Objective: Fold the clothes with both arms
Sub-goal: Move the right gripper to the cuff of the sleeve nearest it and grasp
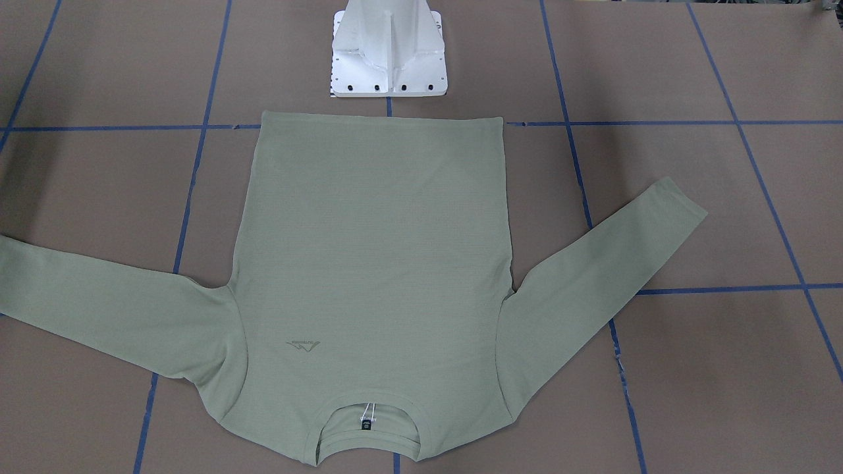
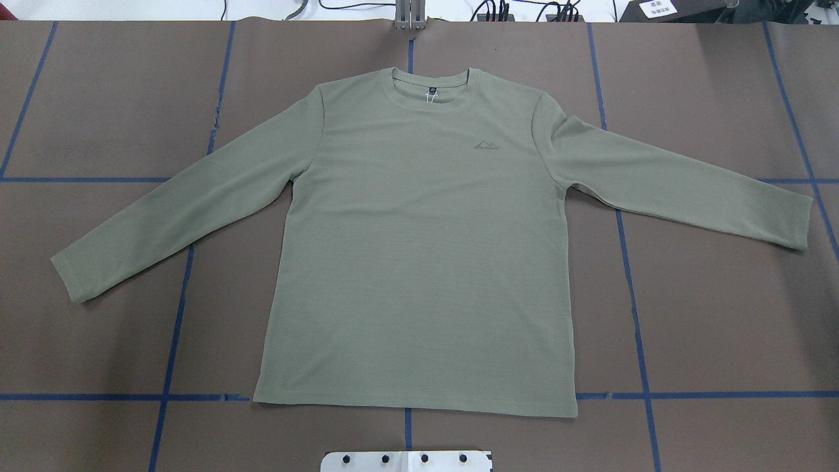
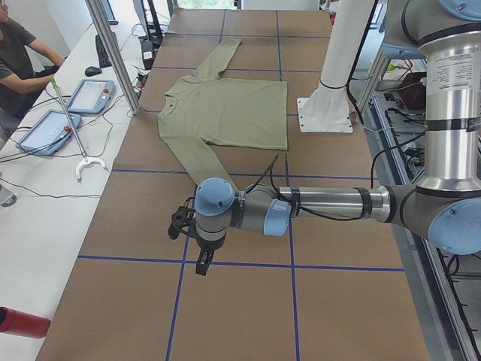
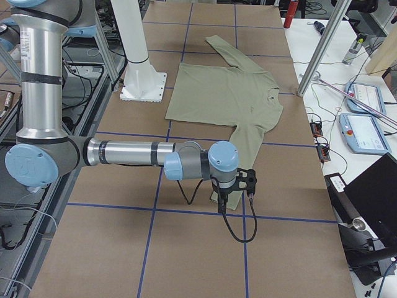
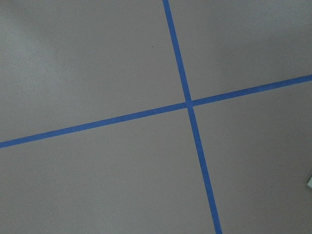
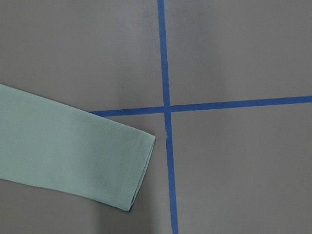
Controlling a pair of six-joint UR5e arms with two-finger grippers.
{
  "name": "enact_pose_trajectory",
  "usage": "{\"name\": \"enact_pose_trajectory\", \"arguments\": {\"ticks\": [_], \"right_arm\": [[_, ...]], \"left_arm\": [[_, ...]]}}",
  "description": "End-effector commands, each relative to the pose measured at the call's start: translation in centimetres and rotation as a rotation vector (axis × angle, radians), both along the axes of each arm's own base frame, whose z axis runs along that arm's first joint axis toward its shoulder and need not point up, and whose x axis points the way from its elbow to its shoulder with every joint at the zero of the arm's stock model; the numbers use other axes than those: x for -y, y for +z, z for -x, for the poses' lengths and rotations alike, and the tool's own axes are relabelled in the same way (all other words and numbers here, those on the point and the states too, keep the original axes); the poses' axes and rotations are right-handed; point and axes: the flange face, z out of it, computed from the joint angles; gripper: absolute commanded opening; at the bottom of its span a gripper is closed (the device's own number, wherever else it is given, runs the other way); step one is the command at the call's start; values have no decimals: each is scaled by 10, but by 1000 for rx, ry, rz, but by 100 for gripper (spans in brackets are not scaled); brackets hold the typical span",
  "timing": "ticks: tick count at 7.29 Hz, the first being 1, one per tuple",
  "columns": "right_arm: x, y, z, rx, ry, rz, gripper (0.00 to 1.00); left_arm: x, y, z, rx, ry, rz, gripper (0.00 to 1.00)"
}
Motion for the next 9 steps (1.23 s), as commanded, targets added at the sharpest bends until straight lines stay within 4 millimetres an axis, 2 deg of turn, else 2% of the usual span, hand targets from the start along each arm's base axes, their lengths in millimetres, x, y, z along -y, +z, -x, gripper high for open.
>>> {"name": "enact_pose_trajectory", "arguments": {"ticks": [1,4,5,7,8,9], "right_arm": [[2,-4,-1,2,3,-5,100],[7,-7,0,2,4,-10,100],[10,-9,8,4,3,-8,100],[16,-18,33,8,-30,-6,100],[40,-32,57,7,-76,-45,100],[56,-32,90,14,-130,-58,100]], "left_arm": [[0,0,0,0,0,1,100],[3,-4,0,-3,8,-22,100],[9,-11,-2,-6,7,-37,100],[22,-31,-2,-6,11,-154,100],[27,-29,-12,-6,31,-209,100],[27,-29,-18,-9,37,-225,100]]}}
